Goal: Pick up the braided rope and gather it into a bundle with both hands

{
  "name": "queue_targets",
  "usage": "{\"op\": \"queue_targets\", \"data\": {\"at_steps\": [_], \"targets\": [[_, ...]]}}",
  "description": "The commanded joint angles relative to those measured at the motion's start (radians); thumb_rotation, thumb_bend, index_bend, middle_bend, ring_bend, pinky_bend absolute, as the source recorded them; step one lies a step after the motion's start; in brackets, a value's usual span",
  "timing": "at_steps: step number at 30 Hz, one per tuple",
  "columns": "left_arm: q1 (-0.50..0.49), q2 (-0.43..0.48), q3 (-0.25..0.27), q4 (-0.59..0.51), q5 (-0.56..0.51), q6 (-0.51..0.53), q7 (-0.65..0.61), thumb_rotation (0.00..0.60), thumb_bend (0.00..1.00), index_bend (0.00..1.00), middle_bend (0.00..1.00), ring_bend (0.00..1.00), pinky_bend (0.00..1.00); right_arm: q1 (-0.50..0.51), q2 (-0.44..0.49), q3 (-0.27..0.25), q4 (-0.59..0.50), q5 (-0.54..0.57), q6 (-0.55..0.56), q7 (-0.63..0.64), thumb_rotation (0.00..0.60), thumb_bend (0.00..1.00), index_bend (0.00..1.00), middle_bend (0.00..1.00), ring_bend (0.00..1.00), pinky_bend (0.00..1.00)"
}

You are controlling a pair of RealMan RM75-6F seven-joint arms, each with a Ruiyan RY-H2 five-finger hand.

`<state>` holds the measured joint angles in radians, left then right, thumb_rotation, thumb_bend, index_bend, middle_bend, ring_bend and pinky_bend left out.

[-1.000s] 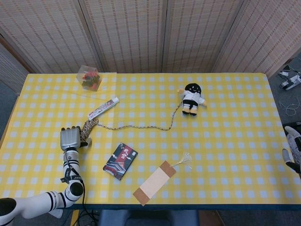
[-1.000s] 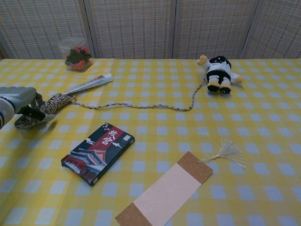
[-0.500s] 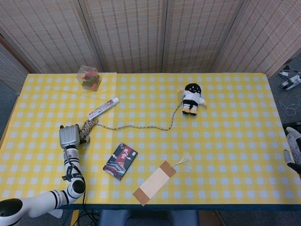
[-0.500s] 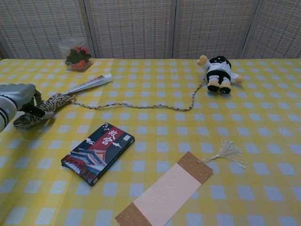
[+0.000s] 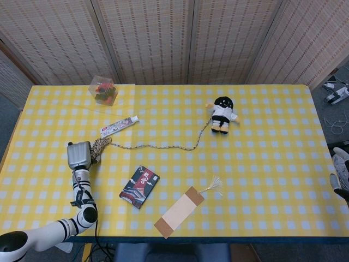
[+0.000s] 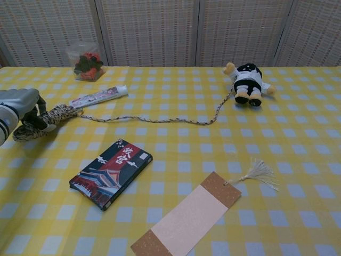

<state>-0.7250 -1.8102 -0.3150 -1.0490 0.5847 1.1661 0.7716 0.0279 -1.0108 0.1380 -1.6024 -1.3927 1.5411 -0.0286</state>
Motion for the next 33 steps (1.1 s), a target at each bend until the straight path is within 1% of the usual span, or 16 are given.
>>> {"op": "queue_targets", "data": {"at_steps": [1,5,9,14,18,21,23,26,30,33], "targets": [[0.009,0.012,0.008,0.017,0.05,-0.018,-0.047,0.535,0.27,0.67,0.71,0.59,0.23,0.0,0.004,0.001,-0.004,0.001,0.0,-0.003,0.6,0.35,0.19,0.26,0.13,0.23],[0.023,0.04,0.002,0.004,0.106,-0.037,-0.128,0.538,0.27,0.69,0.74,0.6,0.23,0.001,0.011,0.002,-0.017,-0.006,0.004,-0.011,0.6,0.35,0.19,0.26,0.13,0.23],[0.041,0.098,-0.01,-0.062,0.167,-0.059,-0.231,0.538,0.27,0.7,0.75,0.61,0.26,0.009,0.017,0.002,-0.033,-0.013,-0.003,-0.022,0.6,0.35,0.19,0.26,0.13,0.23],[0.065,0.188,-0.023,-0.189,0.267,-0.037,-0.34,0.536,0.27,0.71,0.75,0.61,0.28,0.04,0.029,0.003,-0.061,-0.039,-0.036,-0.041,0.6,0.35,0.19,0.26,0.14,0.23],[0.082,0.275,-0.037,-0.33,0.323,-0.03,-0.401,0.538,0.27,0.71,0.75,0.61,0.29,0.083,0.044,0.007,-0.091,-0.072,-0.08,-0.06,0.6,0.35,0.21,0.26,0.14,0.23],[0.093,0.339,-0.042,-0.435,0.363,-0.011,-0.414,0.534,0.27,0.71,0.75,0.61,0.29,0.128,0.053,0.015,-0.114,-0.09,-0.131,-0.064,0.6,0.35,0.26,0.27,0.14,0.23],[0.1,0.378,-0.042,-0.499,0.395,0.007,-0.416,0.534,0.27,0.71,0.75,0.61,0.29,0.168,0.059,0.022,-0.127,-0.092,-0.184,-0.064,0.6,0.35,0.31,0.27,0.14,0.23],[0.111,0.426,-0.041,-0.589,0.431,0.033,-0.415,0.53,0.27,0.71,0.75,0.61,0.29,0.229,0.061,0.033,-0.14,-0.093,-0.263,-0.073,0.6,0.35,0.35,0.28,0.14,0.23],[0.126,0.489,-0.039,-0.697,0.458,0.059,-0.399,0.528,0.27,0.7,0.75,0.61,0.29,0.311,0.045,0.053,-0.149,-0.077,-0.362,-0.103,0.6,0.35,0.36,0.28,0.14,0.23],[0.133,0.533,-0.031,-0.771,0.484,0.068,-0.395,0.525,0.27,0.7,0.75,0.61,0.29,0.386,0.015,0.067,-0.136,-0.053,-0.455,-0.117,0.6,0.35,0.36,0.28,0.14,0.23]]}}
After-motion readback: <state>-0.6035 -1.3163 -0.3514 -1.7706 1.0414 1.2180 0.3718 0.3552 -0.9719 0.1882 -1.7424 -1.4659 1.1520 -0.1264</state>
